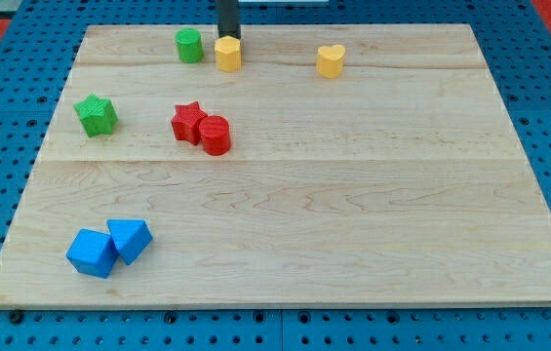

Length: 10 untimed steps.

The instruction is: Place the yellow hexagon to the center of the board

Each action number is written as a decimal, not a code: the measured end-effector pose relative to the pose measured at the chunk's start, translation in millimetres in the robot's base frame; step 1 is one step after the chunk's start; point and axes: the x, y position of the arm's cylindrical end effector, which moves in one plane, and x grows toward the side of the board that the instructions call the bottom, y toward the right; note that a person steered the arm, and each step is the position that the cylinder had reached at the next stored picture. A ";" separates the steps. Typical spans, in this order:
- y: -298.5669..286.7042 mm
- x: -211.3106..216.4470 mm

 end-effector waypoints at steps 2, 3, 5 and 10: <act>-16.1 -19.8; -36.5 24.0; -37.7 34.9; 60.6 14.8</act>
